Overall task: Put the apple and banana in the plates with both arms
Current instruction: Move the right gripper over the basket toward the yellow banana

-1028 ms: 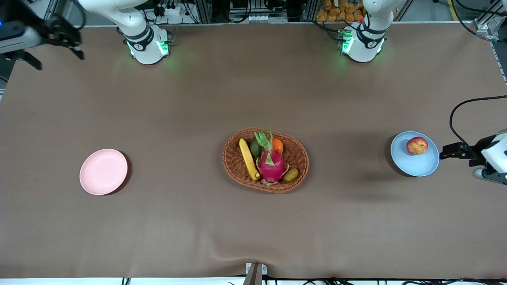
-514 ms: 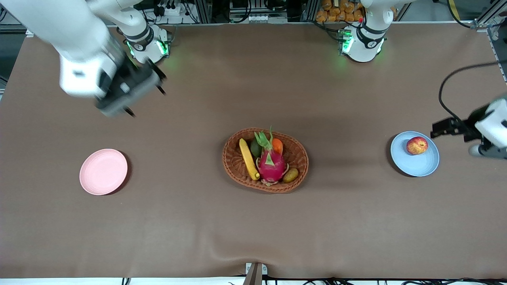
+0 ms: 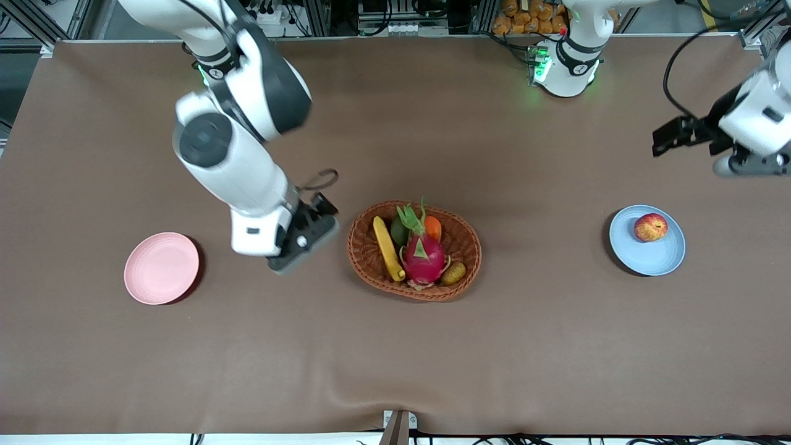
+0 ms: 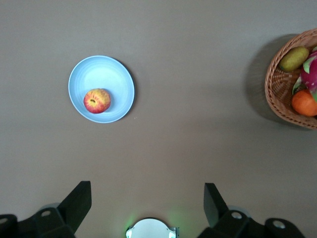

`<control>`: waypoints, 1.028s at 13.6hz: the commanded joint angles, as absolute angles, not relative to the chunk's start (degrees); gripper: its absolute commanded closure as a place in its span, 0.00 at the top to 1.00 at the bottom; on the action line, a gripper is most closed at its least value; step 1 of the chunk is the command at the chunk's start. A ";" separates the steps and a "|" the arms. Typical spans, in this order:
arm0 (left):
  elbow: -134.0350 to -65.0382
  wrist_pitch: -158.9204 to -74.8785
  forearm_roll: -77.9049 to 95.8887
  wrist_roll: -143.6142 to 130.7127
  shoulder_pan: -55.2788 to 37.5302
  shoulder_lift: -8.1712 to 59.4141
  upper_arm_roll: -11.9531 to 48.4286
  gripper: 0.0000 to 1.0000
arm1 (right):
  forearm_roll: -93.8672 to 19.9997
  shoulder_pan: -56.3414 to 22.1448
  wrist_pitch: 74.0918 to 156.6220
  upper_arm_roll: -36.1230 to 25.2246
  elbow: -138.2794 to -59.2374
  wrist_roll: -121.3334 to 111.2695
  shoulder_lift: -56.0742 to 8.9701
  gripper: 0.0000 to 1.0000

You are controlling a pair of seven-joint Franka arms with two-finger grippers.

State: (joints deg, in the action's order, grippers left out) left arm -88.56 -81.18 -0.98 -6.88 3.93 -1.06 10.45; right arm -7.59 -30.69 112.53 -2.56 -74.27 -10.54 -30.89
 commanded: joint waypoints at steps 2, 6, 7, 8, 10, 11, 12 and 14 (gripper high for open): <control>-93.35 -83.40 1.41 -5.63 3.17 -6.25 6.78 1.00 | -8.26 -36.11 119.87 -3.08 -72.42 -3.35 -38.13 0.92; -91.07 -87.28 1.32 0.53 -3.86 -3.17 -4.82 1.00 | -10.27 -39.02 122.24 -3.08 -72.60 -3.34 -42.00 0.68; -90.62 -87.28 1.06 0.44 -3.87 -2.90 -4.83 1.00 | -11.94 -39.11 124.34 -3.08 -73.03 -3.60 -42.79 0.65; -90.44 -87.36 1.40 0.61 -3.78 -2.64 -4.83 1.00 | -12.74 -39.20 127.06 -3.08 -74.34 -3.78 -42.98 0.64; -90.35 -87.28 1.32 0.97 -3.69 -2.11 -4.83 1.00 | -12.83 -39.20 130.07 -2.99 -76.54 -3.87 -43.41 0.63; -90.35 -87.28 1.58 0.97 -3.87 -2.11 -4.83 1.00 | -13.18 -39.20 130.17 -2.99 -76.64 -3.87 -43.94 0.62; -90.35 -87.28 1.67 0.71 -4.22 -2.11 -4.83 1.00 | -14.75 -39.37 130.17 -2.99 -76.73 -3.87 -44.21 0.62; -90.35 -87.28 1.67 0.88 -5.27 -2.02 -4.83 1.00 | -16.78 -39.37 130.51 -2.99 -76.99 -4.04 -44.99 0.61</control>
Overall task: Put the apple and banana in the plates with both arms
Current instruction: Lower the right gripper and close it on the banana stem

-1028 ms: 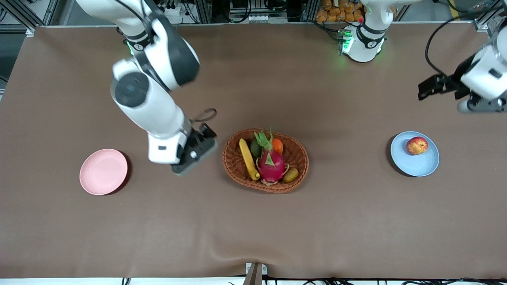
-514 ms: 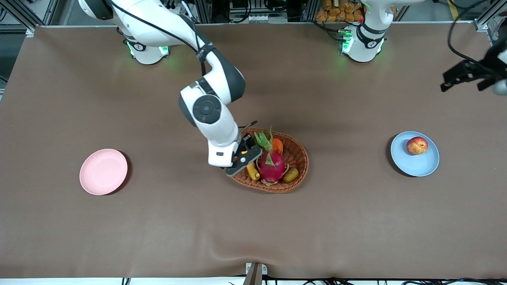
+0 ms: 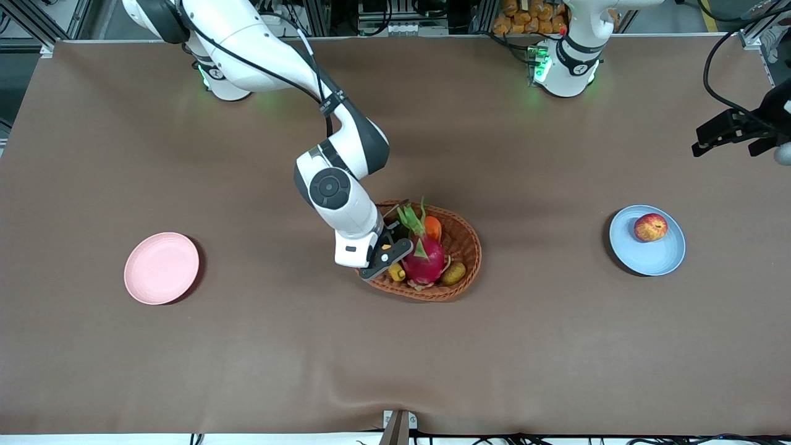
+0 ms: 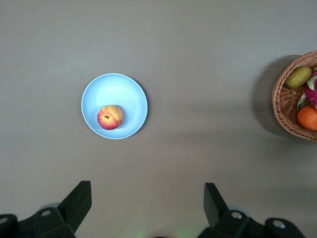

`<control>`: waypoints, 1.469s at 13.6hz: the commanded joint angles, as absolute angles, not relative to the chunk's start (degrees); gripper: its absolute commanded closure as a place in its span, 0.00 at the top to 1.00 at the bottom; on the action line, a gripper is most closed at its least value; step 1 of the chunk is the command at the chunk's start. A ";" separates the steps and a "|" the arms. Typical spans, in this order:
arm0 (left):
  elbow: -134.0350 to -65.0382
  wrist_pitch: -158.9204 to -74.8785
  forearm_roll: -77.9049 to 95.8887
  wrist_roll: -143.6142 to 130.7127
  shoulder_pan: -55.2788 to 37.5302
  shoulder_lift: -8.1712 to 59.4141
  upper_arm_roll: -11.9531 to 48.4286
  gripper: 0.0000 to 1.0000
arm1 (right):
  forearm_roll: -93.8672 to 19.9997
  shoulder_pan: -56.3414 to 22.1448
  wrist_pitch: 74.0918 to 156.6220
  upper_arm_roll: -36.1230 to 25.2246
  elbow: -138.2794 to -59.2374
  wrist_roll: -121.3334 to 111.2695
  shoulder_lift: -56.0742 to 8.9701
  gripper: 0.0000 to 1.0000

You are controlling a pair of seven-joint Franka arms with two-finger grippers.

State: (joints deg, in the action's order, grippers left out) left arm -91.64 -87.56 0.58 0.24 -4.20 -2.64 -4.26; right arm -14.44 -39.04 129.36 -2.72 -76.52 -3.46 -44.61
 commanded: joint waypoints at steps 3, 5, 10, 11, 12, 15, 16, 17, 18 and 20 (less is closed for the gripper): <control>-90.26 -87.28 1.76 1.14 -5.27 -1.23 -4.83 1.00 | -17.05 -39.20 131.04 -2.90 -76.99 -3.78 -45.70 0.61; -90.18 -87.28 1.76 1.23 -5.10 -1.06 -4.83 1.00 | -17.83 -39.29 133.67 -2.90 -76.99 -3.60 -46.40 0.61; -88.86 -87.01 1.49 1.67 -5.09 -0.79 -4.75 1.00 | -19.51 -39.37 141.22 -2.99 -76.99 -3.87 -47.37 0.58; -88.86 -87.01 1.58 1.67 -5.27 -0.62 -4.66 1.00 | -19.95 -39.37 142.11 -2.99 -76.82 -3.52 -47.90 0.58; -88.77 -86.92 1.67 1.67 -5.27 -0.53 -4.66 1.00 | -20.04 -39.37 142.21 -2.90 -76.56 -3.34 -48.34 0.58; -88.68 -86.92 1.58 1.76 -4.66 -0.62 -4.75 1.00 | -23.10 -39.64 143.00 -2.55 -76.29 -3.34 -48.78 0.58; -88.77 -86.92 1.58 1.76 -4.48 -0.53 -4.75 1.00 | -23.20 -39.64 143.00 -2.37 -76.03 -3.43 -48.78 0.58; -88.94 -86.84 1.58 1.76 -4.40 -0.53 -4.75 1.00 | -23.29 -39.55 143.00 -2.29 -75.59 -3.43 -48.78 0.58; -88.86 -86.75 1.67 2.45 -4.31 -0.44 -4.75 1.00 | -23.20 -39.55 143.09 -2.29 -75.32 -3.43 -48.78 0.58; -88.94 -86.75 1.76 3.51 -4.39 -0.35 -4.75 1.00 | -23.20 -39.46 143.26 -2.29 -74.80 -3.51 -48.78 0.58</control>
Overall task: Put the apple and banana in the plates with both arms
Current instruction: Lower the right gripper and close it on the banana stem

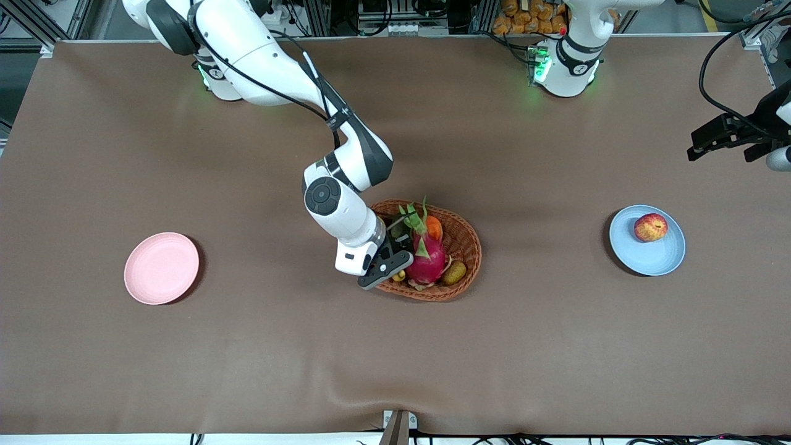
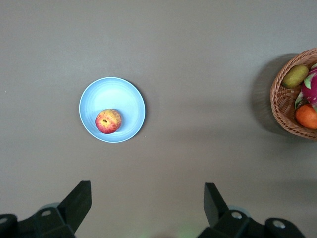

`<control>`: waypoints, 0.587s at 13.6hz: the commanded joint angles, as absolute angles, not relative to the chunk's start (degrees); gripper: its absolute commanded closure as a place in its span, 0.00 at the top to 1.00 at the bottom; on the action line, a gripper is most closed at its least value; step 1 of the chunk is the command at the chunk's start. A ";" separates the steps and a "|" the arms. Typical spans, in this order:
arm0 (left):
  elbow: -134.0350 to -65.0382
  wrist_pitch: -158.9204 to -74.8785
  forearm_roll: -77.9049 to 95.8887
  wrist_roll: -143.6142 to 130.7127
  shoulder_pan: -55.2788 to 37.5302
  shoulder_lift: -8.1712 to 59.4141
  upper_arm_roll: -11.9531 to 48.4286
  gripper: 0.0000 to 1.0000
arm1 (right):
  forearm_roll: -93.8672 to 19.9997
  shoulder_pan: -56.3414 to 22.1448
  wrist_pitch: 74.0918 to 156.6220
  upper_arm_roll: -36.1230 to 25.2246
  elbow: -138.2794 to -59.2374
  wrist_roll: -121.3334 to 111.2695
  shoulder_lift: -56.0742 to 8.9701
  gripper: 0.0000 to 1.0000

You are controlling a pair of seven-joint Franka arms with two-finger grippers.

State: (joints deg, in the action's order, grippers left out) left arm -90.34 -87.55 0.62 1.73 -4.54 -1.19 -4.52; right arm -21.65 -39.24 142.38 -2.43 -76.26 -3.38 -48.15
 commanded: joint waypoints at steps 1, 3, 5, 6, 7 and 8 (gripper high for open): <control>-89.21 -86.75 1.76 3.69 -4.31 -0.35 -4.83 1.00 | -23.20 -39.11 143.26 -2.29 -74.36 -3.86 -48.78 0.58; -89.12 -86.75 1.76 3.69 -4.31 -0.35 -4.83 1.00 | -23.12 -39.29 144.74 -2.37 -74.18 -4.04 -48.87 0.55; -89.12 -86.75 1.76 3.78 -4.39 -0.26 -4.83 1.00 | -23.12 -39.55 145.81 -2.37 -74.18 -3.96 -49.30 0.49; -89.21 -86.75 1.76 3.78 -4.39 -0.26 -4.83 1.00 | -23.03 -39.55 145.81 -2.37 -74.27 -4.04 -49.31 0.49; -89.21 -86.75 1.76 3.78 -4.31 -0.18 -4.83 1.00 | -23.03 -39.55 145.81 -2.37 -74.27 -4.04 -49.39 0.48; -89.12 -86.75 1.76 3.78 -4.31 -0.18 -4.83 1.00 | -23.03 -39.64 145.81 -2.37 -74.27 -4.04 -49.48 0.46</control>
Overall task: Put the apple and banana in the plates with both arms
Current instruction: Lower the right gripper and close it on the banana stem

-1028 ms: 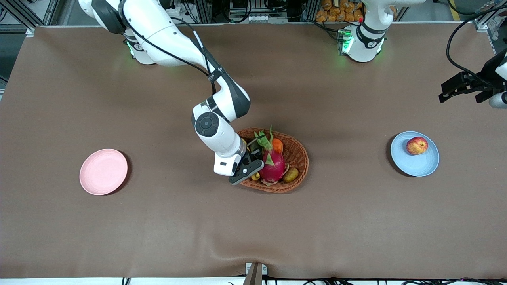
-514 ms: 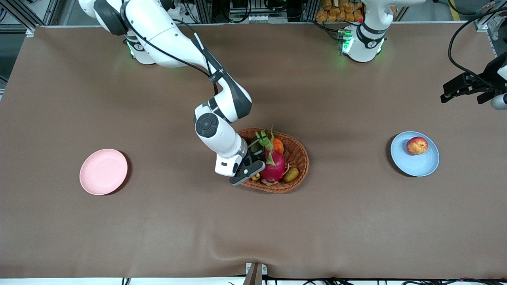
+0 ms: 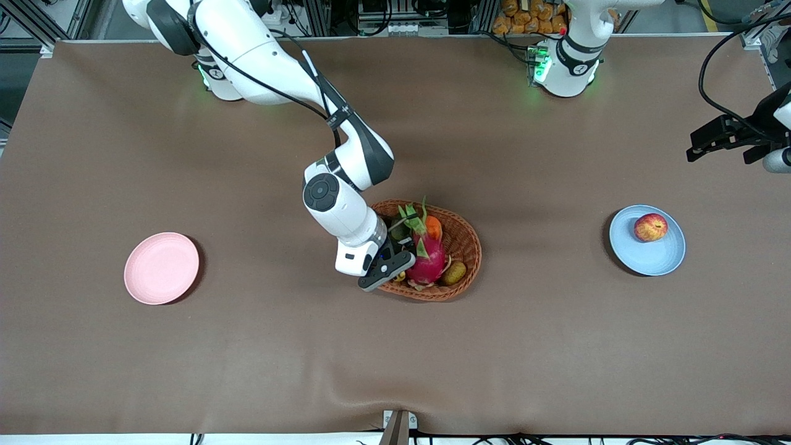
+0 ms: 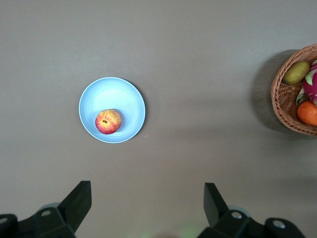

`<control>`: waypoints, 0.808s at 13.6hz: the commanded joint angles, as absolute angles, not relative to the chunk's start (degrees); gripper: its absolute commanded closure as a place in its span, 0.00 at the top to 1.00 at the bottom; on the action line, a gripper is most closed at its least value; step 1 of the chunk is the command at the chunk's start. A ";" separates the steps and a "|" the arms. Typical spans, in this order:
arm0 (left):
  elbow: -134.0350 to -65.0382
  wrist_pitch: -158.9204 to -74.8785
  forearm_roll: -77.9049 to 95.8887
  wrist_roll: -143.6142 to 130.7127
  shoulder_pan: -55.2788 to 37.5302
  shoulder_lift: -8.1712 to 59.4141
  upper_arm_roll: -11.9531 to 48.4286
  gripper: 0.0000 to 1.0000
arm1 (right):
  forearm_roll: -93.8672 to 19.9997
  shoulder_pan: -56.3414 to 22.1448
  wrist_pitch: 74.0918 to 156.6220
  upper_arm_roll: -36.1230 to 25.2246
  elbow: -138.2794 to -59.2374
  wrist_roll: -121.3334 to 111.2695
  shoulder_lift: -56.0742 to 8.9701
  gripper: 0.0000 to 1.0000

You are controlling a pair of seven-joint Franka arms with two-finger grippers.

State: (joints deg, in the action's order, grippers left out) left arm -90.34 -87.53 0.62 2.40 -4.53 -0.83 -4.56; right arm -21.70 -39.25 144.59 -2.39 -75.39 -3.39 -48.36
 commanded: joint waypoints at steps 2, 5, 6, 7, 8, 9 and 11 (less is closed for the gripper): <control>-89.21 -86.75 1.76 3.78 -4.31 -0.09 -4.83 1.00 | -22.77 -39.55 145.81 -2.37 -74.27 -4.04 -49.57 0.40; -89.12 -86.75 1.76 3.78 -4.31 -0.09 -4.83 1.00 | -22.68 -39.46 145.81 -2.37 -74.27 -4.04 -49.57 0.33; -89.12 -86.75 1.76 3.78 -4.31 -0.09 -4.83 1.00 | -22.68 -39.46 145.81 -2.37 -74.27 -4.04 -49.57 0.27; -89.21 -86.75 1.76 3.78 -4.31 -0.09 -4.83 1.00 | -22.68 -39.46 145.81 -2.37 -74.27 -4.04 -49.57 0.22; -89.21 -86.75 1.76 3.78 -4.31 0.00 -4.83 1.00 | -22.59 -39.46 145.72 -2.37 -74.35 -4.13 -49.57 0.17; -89.21 -86.75 1.76 3.78 -4.31 0.00 -4.83 1.00 | -22.59 -39.29 145.72 -2.37 -74.27 -4.13 -49.57 0.12; -89.12 -86.75 1.76 3.69 -4.31 0.00 -4.83 1.00 | -22.68 -38.76 145.72 -2.37 -74.27 -4.74 -49.40 0.02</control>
